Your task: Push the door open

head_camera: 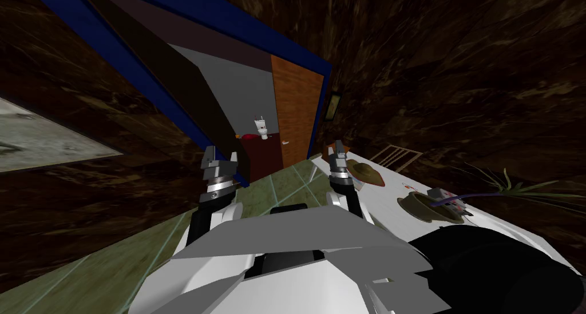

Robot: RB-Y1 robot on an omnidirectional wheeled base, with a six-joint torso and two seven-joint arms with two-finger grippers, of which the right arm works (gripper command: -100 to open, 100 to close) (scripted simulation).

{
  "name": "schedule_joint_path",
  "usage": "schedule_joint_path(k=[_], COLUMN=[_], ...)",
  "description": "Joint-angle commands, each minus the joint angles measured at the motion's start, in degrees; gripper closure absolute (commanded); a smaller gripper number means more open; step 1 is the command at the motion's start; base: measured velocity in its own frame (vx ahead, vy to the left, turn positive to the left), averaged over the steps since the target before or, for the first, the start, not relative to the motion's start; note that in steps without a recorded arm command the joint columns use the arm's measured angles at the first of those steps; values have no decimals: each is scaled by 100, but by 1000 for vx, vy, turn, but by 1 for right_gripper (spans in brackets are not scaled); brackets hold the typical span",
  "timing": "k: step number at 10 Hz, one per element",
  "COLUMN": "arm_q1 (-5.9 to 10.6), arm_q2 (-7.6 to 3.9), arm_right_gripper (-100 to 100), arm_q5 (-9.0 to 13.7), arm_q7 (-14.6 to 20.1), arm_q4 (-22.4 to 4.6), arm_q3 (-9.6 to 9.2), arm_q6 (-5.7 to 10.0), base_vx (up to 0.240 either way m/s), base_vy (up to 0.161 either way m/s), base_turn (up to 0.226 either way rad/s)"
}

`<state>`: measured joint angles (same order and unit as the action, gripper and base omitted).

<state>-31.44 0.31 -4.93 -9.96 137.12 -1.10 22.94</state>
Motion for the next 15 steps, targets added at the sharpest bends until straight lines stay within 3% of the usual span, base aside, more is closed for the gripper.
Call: schedule_joint_path(k=[1, 7, 15], arm_q1=[63, 421, 863], arm_q2=[-35, -182, -301], arm_right_gripper=[-100, -100, -100], arm_q5=[11, 74, 152], arm_q7=[19, 128, 263], arm_q4=[-168, -1117, -2287], arm_q3=[-54, -360, -738], arm_q6=[36, 243, 497], base_vx=[85, 166, 99], base_vy=[-1, 1, -1], base_turn=[-23, -24, -22])
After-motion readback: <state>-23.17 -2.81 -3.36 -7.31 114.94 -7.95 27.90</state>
